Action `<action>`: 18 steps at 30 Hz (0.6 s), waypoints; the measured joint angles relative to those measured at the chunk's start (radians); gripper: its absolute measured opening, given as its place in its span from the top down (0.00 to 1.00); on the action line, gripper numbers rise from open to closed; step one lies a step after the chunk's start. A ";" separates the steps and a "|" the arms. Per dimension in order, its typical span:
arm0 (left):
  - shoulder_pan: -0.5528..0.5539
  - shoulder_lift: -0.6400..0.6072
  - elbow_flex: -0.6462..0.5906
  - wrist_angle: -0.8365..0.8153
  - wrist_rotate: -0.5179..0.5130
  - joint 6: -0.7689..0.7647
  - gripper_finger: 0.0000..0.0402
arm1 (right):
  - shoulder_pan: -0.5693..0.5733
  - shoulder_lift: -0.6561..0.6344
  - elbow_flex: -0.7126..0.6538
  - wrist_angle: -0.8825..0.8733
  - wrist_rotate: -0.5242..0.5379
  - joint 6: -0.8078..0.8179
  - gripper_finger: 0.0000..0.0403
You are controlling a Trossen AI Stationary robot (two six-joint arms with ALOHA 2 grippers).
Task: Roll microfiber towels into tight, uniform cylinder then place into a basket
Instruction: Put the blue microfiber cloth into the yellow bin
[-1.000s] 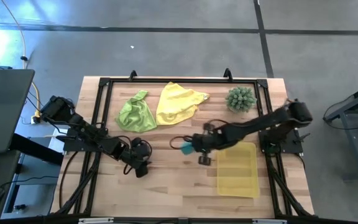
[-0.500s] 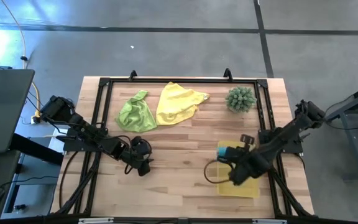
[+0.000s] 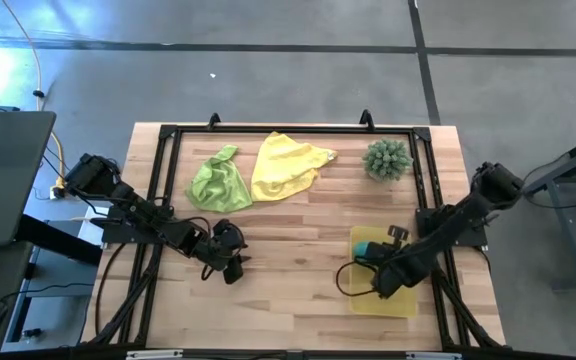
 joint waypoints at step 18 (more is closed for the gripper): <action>0.000 0.000 0.000 -0.002 0.003 0.000 0.56 | -0.106 -0.167 -0.083 0.202 0.001 -0.224 0.99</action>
